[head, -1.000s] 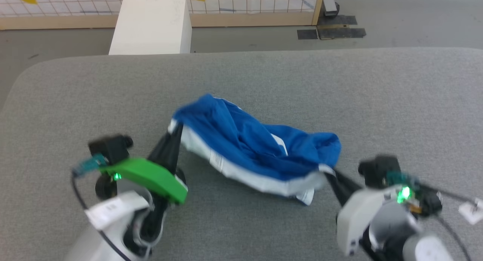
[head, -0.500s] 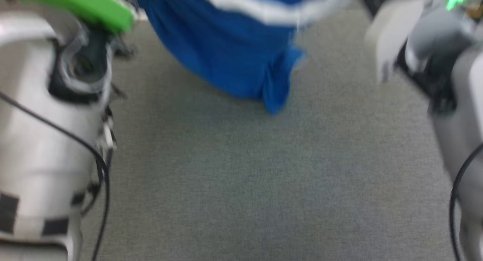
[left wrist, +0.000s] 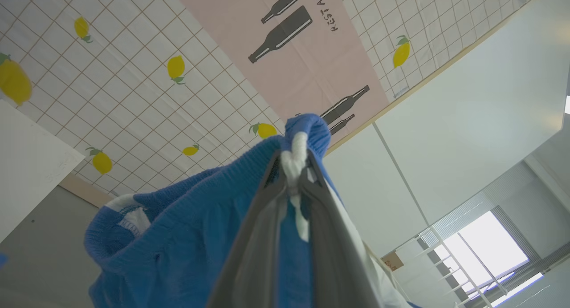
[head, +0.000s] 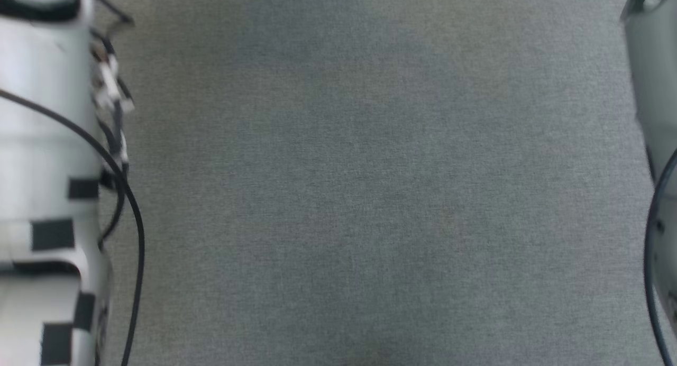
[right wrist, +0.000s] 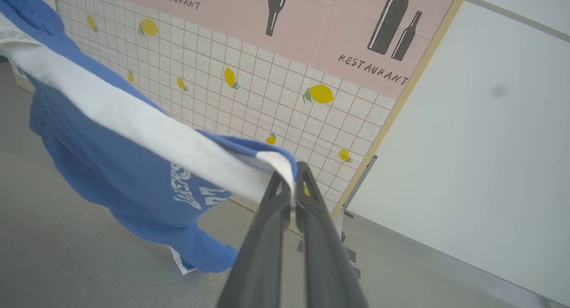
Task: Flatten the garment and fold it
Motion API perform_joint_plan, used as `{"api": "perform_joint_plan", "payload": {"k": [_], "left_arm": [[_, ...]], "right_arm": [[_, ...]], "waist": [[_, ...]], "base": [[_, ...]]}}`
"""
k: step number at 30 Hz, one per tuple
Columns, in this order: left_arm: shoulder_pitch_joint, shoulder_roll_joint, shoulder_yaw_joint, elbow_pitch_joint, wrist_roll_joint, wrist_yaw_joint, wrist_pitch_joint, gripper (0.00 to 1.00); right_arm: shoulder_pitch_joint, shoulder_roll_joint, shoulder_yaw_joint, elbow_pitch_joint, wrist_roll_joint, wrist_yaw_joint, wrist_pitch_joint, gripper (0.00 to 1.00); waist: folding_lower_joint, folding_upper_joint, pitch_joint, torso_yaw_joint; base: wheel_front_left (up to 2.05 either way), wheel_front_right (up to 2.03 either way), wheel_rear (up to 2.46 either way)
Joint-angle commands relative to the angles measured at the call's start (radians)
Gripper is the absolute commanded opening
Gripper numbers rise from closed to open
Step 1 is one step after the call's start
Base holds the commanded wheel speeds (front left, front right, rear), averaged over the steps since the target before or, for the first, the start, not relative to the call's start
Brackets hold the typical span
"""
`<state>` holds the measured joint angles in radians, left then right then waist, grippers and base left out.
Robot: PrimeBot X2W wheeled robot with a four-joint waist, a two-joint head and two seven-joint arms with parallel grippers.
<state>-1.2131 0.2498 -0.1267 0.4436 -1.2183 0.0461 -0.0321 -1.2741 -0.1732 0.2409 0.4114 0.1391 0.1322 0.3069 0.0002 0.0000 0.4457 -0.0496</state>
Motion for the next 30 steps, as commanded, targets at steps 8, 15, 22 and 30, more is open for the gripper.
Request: {"api": "perform_joint_plan", "payload": {"k": [8,15,22,30], "left_arm": [[0.426,0.032,-0.134,-0.045,0.079,-0.078,0.017,0.0],[0.808,0.052,-0.202,-0.2,0.083,-0.038,0.037,0.0],[1.127,0.136,-0.256,-0.429,0.082,0.059,0.115,0.0],[1.341,0.249,-0.302,-0.616,0.078,0.16,0.232,0.0]], "right_arm": [[0.384,-0.084,0.027,-0.072,0.156,-0.002,0.064,0.0],[0.84,-0.086,-0.111,-0.287,0.234,-0.002,0.183,0.0],[1.227,0.039,-0.258,-0.504,0.197,-0.002,0.291,0.0],[1.468,0.105,-0.318,-0.654,0.142,-0.002,0.451,0.0]], "waist": [[-0.0002,0.0,-0.129,0.063],[-0.0002,0.0,-0.226,0.089],[-0.0002,0.0,-0.275,0.099],[-0.0002,0.0,-0.281,0.109]], "base": [[0.0,0.0,0.0],[0.0,0.0,0.0],[0.0,0.0,0.0],[0.0,0.0,0.0]]}}
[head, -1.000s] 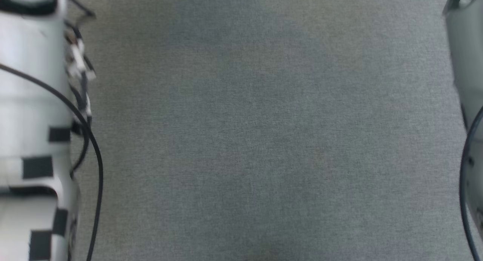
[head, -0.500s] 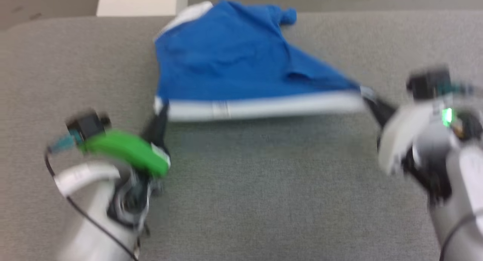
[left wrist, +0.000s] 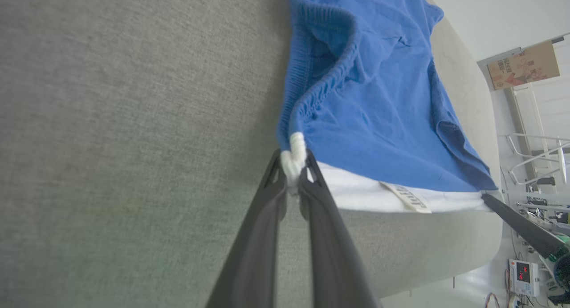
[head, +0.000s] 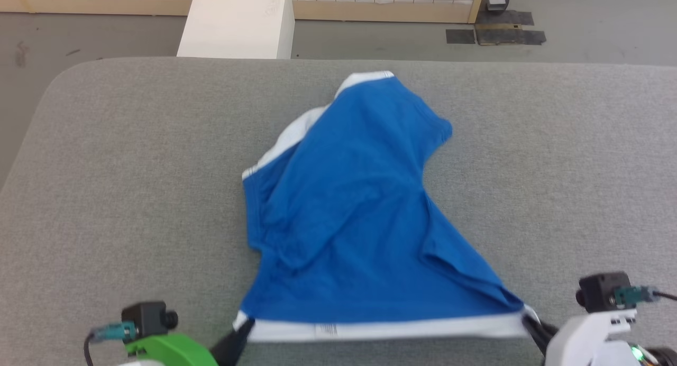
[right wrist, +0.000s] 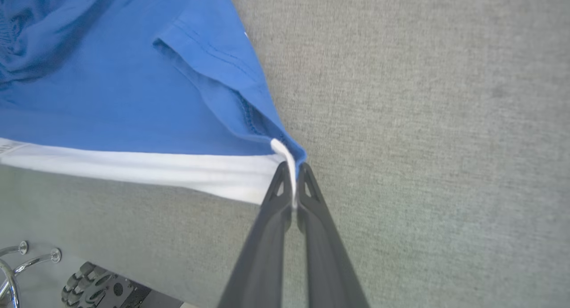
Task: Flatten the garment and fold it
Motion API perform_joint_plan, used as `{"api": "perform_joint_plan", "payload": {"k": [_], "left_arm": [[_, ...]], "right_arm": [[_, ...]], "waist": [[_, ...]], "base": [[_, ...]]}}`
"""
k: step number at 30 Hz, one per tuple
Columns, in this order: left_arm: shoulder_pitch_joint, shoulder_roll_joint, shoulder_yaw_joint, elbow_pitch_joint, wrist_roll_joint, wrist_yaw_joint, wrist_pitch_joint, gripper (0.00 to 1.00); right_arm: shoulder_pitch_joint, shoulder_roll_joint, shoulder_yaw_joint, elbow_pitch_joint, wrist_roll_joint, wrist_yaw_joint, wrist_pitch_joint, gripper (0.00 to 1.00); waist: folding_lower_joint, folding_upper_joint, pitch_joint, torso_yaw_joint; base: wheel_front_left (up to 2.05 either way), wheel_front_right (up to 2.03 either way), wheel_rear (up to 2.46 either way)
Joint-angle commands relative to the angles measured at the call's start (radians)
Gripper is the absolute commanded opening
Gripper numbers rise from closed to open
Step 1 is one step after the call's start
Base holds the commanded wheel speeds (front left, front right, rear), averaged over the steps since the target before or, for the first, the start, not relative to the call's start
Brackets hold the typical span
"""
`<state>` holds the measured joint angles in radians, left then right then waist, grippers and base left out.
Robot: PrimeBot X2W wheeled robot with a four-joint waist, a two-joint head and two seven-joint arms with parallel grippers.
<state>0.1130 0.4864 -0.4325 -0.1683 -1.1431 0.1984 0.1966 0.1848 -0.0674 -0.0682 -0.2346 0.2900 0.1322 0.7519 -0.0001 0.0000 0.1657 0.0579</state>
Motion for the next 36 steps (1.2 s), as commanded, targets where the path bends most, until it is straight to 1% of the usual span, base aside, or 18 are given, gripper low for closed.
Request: {"api": "perform_joint_plan", "payload": {"k": [1,4,6,8,11,14,16,20,25,32,36], "left_arm": [[0.038,0.025,-0.001,-0.023,-0.004,0.02,0.021,0.0],[0.084,0.055,-0.016,-0.068,-0.016,0.044,0.065,0.0],[0.097,0.057,-0.008,-0.101,-0.017,0.042,0.052,0.0],[0.094,0.043,0.007,-0.131,-0.012,0.022,0.013,0.0],[0.049,0.011,0.019,-0.155,0.014,-0.011,-0.049,0.0],[-0.026,-0.03,0.022,-0.15,0.044,-0.032,-0.094,0.0],[-0.084,-0.055,0.026,-0.13,0.069,-0.033,-0.12,0.0],[-0.197,-0.104,0.019,-0.075,0.089,-0.036,-0.133,0.0],[-0.334,-0.167,0.021,0.061,0.113,-0.009,-0.147,0.0],[-0.461,-0.244,0.011,0.239,0.141,0.021,-0.175,0.0],[-0.507,-0.276,0.001,0.301,0.155,0.028,-0.193,0.0]], "right_arm": [[0.033,0.002,-0.017,-0.023,-0.016,-0.002,0.032,0.0],[0.083,0.007,-0.041,-0.065,-0.03,-0.002,0.1,0.0],[0.104,0.01,-0.058,-0.104,-0.031,-0.002,0.117,0.0],[0.108,0.011,-0.065,-0.151,-0.029,-0.002,0.106,0.0],[0.061,0.007,-0.053,-0.205,-0.026,-0.002,0.068,0.0],[-0.027,-0.014,-0.035,-0.217,-0.035,-0.002,0.035,0.0],[-0.107,-0.039,-0.01,-0.198,-0.038,-0.002,0.023,0.0],[-0.293,-0.097,0.038,-0.103,-0.038,-0.002,0.012,0.0],[-0.526,-0.155,0.1,0.064,-0.042,-0.002,-0.015,0.0],[-0.805,-0.197,0.197,0.331,-0.066,-0.002,-0.087,0.0],[-0.94,-0.211,0.255,0.481,-0.096,-0.002,-0.13,0.0]], "waist": [[0.0001,0.0,-0.002,0.003],[0.0001,0.0,-0.007,0.008],[0.0001,0.0,-0.009,0.013],[0.0001,0.0,-0.011,0.019],[0.0001,0.0,-0.011,0.028],[0.0001,0.0,-0.008,0.04],[0.0001,0.0,-0.001,0.046],[0.0001,0.0,0.029,0.064],[0.0001,0.0,0.083,0.1],[0.0001,0.0,0.162,0.151],[0.0001,0.0,0.208,0.184]], "base": [[0.0,0.0,0.0],[0.0,0.0,0.0],[0.0,0.0,0.0],[0.0,0.0,0.0],[0.0,0.0,0.0],[0.0,0.0,0.0],[0.0,0.0,0.0],[0.0,0.0,0.0],[0.0,0.0,0.0],[0.0,0.0,0.0],[0.0,0.0,0.0]]}}
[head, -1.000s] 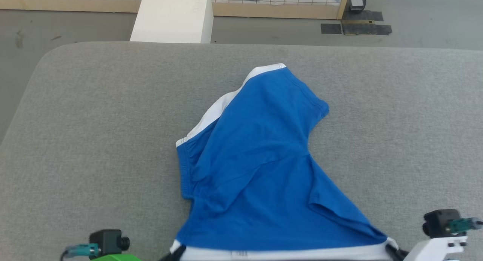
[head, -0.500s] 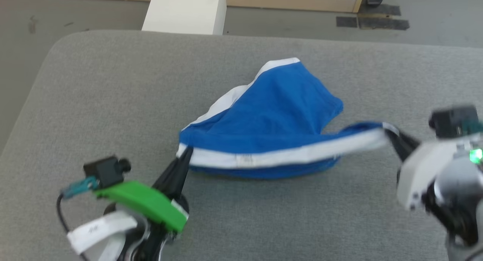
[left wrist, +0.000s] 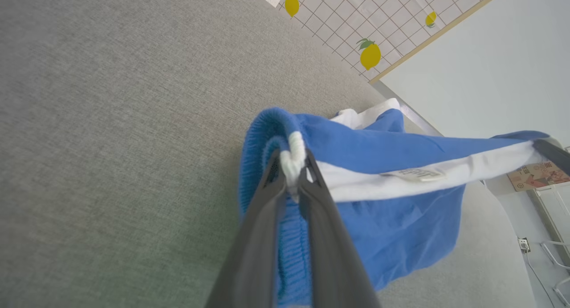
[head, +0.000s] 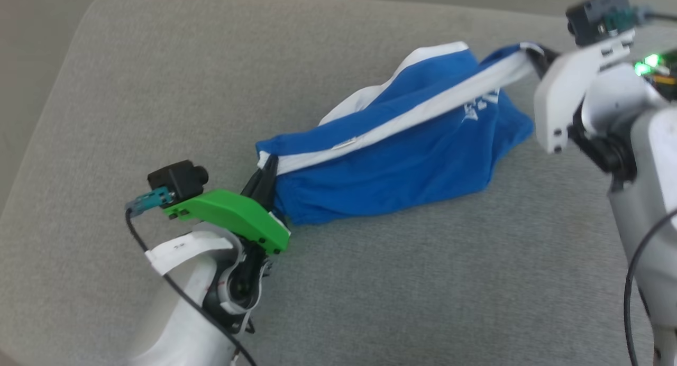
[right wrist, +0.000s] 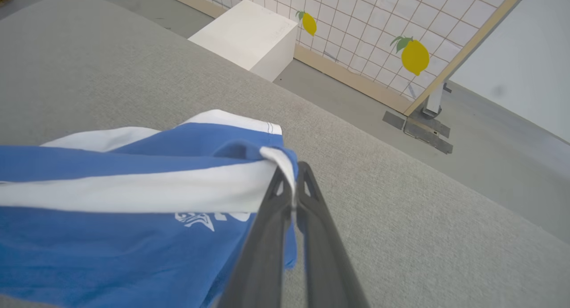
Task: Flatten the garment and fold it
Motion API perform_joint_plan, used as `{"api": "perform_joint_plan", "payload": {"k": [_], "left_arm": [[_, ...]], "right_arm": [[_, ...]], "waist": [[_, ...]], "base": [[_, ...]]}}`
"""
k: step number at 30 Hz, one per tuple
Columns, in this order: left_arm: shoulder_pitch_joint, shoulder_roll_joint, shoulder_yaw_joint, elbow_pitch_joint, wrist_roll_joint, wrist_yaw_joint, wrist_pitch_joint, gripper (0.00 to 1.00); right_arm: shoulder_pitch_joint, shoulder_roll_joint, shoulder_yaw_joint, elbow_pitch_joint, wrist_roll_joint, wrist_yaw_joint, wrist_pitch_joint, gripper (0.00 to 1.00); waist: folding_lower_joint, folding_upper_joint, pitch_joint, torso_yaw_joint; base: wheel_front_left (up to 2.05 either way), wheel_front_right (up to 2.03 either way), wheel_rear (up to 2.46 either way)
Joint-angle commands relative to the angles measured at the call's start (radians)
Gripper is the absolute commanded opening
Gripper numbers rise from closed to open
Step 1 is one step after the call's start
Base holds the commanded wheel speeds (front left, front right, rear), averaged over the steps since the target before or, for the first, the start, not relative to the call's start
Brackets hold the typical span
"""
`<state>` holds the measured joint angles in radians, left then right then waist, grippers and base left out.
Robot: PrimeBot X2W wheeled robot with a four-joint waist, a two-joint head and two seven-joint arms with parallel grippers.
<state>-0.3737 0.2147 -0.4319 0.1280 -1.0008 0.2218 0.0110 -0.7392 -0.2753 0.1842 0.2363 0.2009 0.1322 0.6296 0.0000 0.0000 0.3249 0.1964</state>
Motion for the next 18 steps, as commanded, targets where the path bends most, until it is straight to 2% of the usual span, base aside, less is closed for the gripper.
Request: {"api": "perform_joint_plan", "payload": {"k": [1,8,13,14,16,17,18], "left_arm": [[-0.029,-0.012,-0.001,0.015,0.015,0.005,-0.011,0.0],[-0.086,-0.073,-0.036,0.081,0.02,-0.026,-0.028,0.0],[-0.114,-0.101,-0.053,0.127,0.021,-0.035,-0.036,0.0],[-0.118,-0.106,-0.055,0.135,0.02,-0.037,-0.039,0.04],[-0.123,-0.114,-0.057,0.145,0.014,-0.042,-0.043,0.51],[-0.124,-0.117,-0.058,0.148,0.011,-0.045,-0.045,1.0],[-0.125,-0.12,-0.057,0.15,0.007,-0.049,-0.049,1.0]], "right_arm": [[-0.042,-0.006,0.014,0.043,-0.015,-0.002,-0.015,0.0],[-0.199,-0.026,0.1,0.276,-0.053,-0.002,-0.061,0.0],[-0.261,-0.028,0.139,0.4,-0.045,-0.002,-0.058,0.0],[-0.272,-0.028,0.146,0.423,-0.041,-0.002,-0.055,0.0],[-0.291,-0.031,0.153,0.46,-0.037,-0.002,-0.052,0.0],[-0.297,-0.03,0.153,0.477,-0.032,-0.002,-0.049,0.07],[-0.304,-0.028,0.153,0.494,-0.023,-0.002,-0.05,0.7]], "waist": [[0.0,0.0,0.058,0.053],[0.0,0.0,0.118,0.12],[0.0,0.0,0.142,0.14],[0.0,0.0,0.144,0.141],[0.0,0.0,0.147,0.141],[0.0,0.0,0.147,0.14],[0.0,0.0,0.144,0.138]], "base": [[0.0,0.0,0.0],[0.0,0.0,0.0],[0.0,0.0,0.0],[0.0,0.0,0.0],[0.0,0.0,0.0],[0.0,0.0,0.0],[0.0,0.0,0.0]]}}
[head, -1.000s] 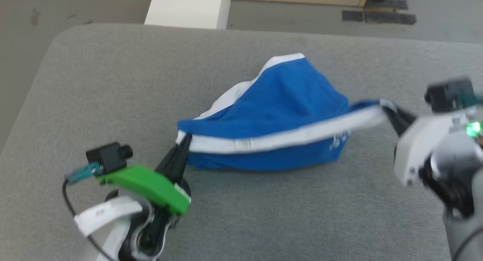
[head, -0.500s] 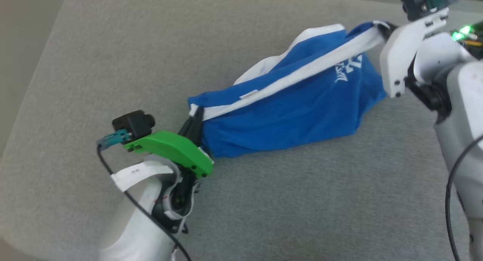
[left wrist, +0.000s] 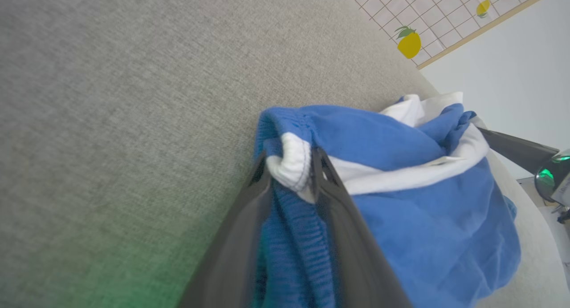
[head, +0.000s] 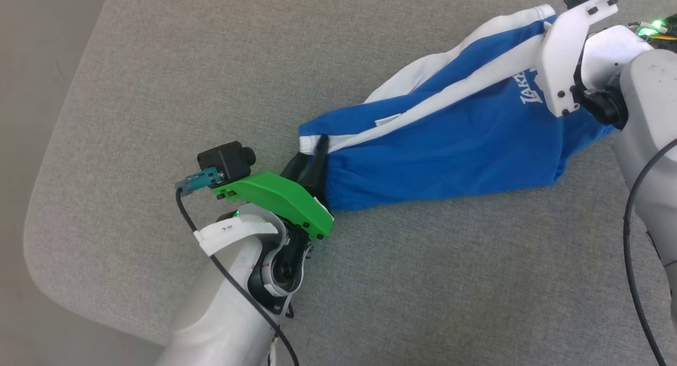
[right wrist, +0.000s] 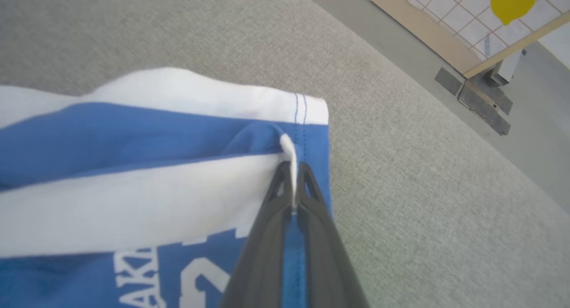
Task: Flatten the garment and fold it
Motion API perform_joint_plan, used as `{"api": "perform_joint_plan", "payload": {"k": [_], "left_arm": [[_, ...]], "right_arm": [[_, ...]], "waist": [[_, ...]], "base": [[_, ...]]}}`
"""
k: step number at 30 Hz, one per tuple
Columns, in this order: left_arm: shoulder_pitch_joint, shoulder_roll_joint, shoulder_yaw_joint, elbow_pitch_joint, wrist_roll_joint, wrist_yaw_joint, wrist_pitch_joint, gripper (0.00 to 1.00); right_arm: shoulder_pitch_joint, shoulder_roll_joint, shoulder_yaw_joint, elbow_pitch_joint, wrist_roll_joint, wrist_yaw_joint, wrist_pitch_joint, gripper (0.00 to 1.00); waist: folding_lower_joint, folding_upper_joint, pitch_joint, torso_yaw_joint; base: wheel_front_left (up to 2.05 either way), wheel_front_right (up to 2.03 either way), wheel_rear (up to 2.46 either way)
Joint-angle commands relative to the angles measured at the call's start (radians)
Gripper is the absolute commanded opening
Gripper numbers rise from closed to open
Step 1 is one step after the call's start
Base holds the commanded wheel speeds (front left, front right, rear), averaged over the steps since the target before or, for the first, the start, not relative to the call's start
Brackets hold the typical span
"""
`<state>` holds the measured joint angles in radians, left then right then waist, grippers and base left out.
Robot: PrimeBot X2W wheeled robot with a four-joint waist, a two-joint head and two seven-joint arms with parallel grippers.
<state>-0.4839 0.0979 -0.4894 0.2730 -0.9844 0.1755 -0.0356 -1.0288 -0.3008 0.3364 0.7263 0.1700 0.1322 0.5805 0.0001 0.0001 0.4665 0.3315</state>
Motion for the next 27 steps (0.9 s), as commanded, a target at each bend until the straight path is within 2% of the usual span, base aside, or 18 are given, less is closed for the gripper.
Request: {"api": "perform_joint_plan", "payload": {"k": [1,5,10,16,23,27], "left_arm": [[-0.015,-0.004,-0.001,0.006,-0.009,-0.006,-0.007,1.0],[0.001,-0.003,0.003,-0.016,-0.006,-0.019,-0.038,1.0],[0.062,0.033,0.006,-0.084,0.026,-0.022,-0.098,1.0],[0.165,0.098,-0.001,-0.147,0.086,0.019,-0.143,1.0],[0.236,0.133,-0.04,-0.138,0.152,0.03,-0.174,1.0],[0.231,0.136,-0.081,-0.087,0.193,0.036,-0.168,1.0]], "right_arm": [[-0.018,-0.001,0.0,0.014,0.015,-0.002,-0.008,1.0],[-0.009,0.002,0.003,0.032,0.056,-0.002,-0.067,1.0],[0.069,0.0,-0.051,-0.008,0.145,-0.002,-0.219,1.0],[0.253,0.014,-0.134,-0.128,0.21,-0.002,-0.382,1.0],[0.522,0.094,-0.274,-0.342,0.208,-0.002,-0.58,1.0],[0.661,0.162,-0.331,-0.455,0.162,-0.002,-0.64,1.0]], "waist": [[-0.0001,-0.0001,-0.001,0.002],[-0.0001,-0.0001,-0.033,-0.008],[-0.0001,-0.0001,-0.105,-0.025],[-0.0001,-0.0001,-0.192,-0.059],[-0.0001,-0.0001,-0.248,-0.093],[-0.0001,-0.0001,-0.259,-0.116]], "base": [[0.0,0.0,0.0],[0.0,0.0,0.0],[0.0,0.0,0.0],[0.0,0.0,0.0],[0.0,0.0,0.0],[0.0,0.0,0.0]]}}
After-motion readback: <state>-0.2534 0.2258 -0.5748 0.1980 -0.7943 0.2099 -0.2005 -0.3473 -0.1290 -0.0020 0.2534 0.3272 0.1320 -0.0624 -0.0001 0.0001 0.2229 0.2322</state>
